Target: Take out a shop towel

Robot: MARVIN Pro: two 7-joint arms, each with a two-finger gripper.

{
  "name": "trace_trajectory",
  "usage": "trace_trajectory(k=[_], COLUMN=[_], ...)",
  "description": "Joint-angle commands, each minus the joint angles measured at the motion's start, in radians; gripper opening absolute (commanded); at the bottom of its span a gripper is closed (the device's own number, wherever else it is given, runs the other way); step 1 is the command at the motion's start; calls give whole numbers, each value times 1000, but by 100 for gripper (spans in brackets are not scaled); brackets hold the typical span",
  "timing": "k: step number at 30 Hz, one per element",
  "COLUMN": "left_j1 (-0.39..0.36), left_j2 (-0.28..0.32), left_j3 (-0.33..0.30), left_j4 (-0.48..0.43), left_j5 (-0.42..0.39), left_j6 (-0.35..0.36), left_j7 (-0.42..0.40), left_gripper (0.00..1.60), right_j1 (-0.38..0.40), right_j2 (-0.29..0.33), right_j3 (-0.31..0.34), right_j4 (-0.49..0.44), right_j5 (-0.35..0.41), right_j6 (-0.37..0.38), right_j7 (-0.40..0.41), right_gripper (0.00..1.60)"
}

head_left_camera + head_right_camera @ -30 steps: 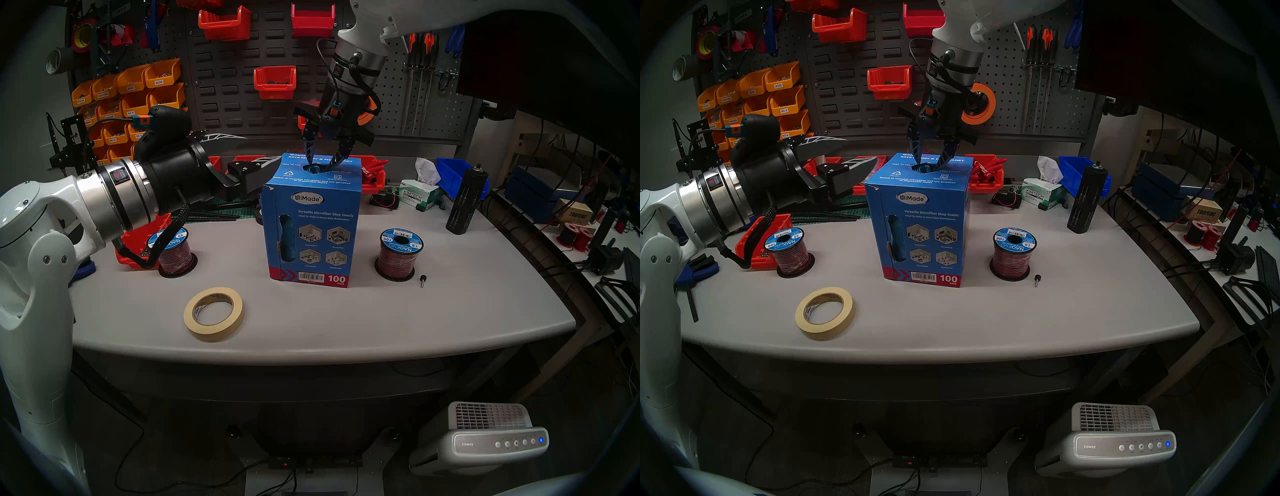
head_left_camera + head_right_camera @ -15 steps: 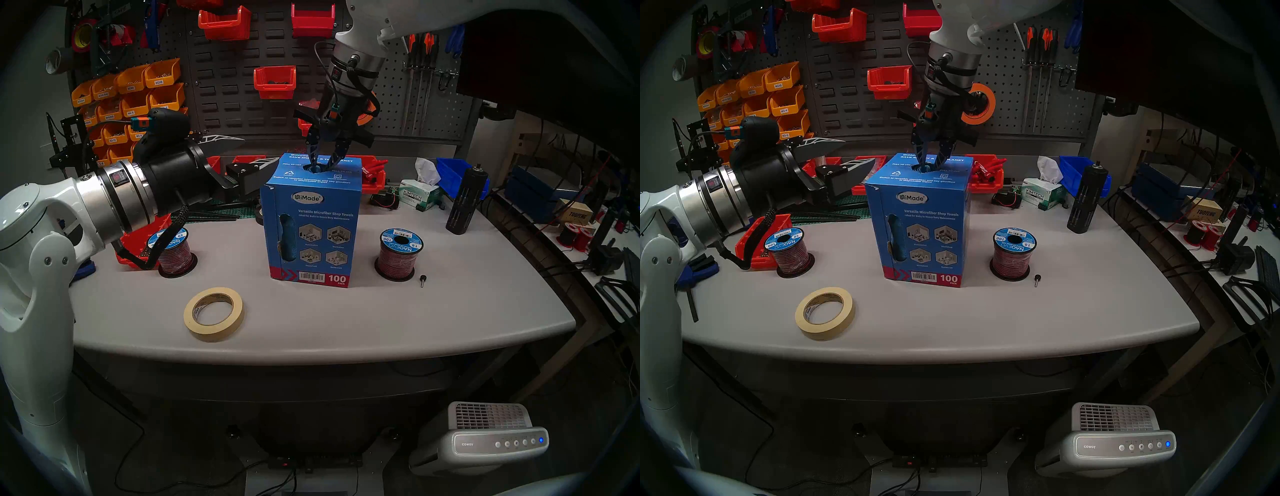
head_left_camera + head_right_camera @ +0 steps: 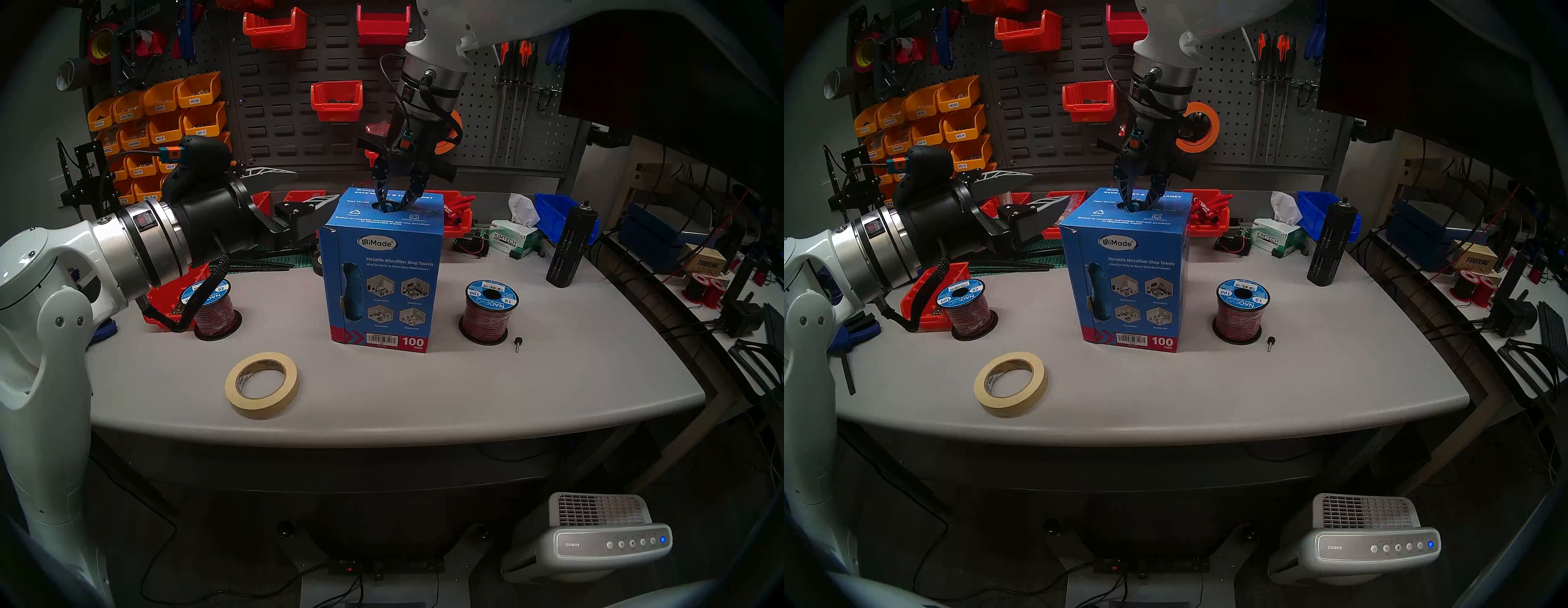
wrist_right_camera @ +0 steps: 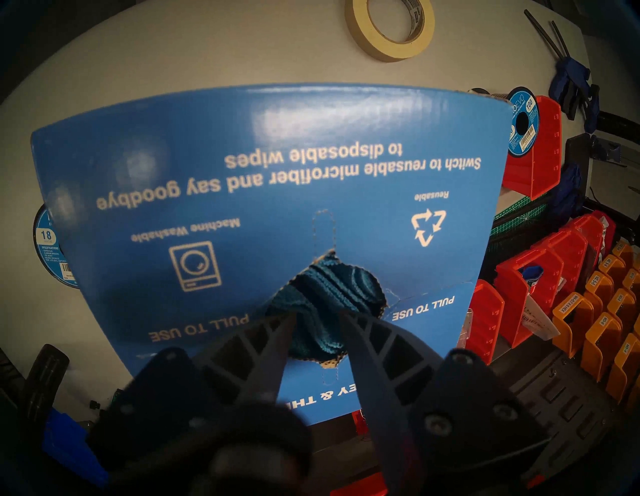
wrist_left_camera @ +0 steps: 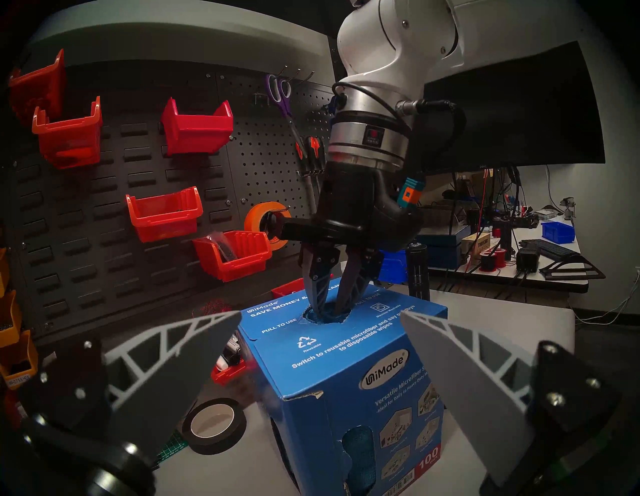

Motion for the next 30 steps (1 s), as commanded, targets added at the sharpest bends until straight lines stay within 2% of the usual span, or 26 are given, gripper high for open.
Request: trace_trajectory(k=[1,5,6,21,24,26,30], left_j1=[-7,-3,-3,8,10,12,14], left_j2=[-4,-9,-10,-24,-26,-28,-31], left_j3=[-17,-19,-20,-28,-28,-29,-30], left_j4=[-6,-5,-5,1,3,4,6], left_j5=[3,10,11,32,34,37,42], left_j6=[-15,-15,-15,-14,-14,-14,-15], left_j7=[0,-5,-6,-19,-21,-23,-26], left_gripper=[160,160,160,160,160,160,160], right_j1=[12,7,6,-10,-12,-13,-17], right_j2=[2,-1,-2,-9,-10,-10,-11], right_j3=[-8,-14,-15,-21,-21,-22,-26], right_j4=[19,20,20,32,35,37,39], right_j5=[-1,-1,-1,4,5,5,6], right_j6=[2,2,2,2,2,2,2], right_j7=[54,53,53,49,49,49,49], right_gripper=[75,61,66,77,71,49,36])
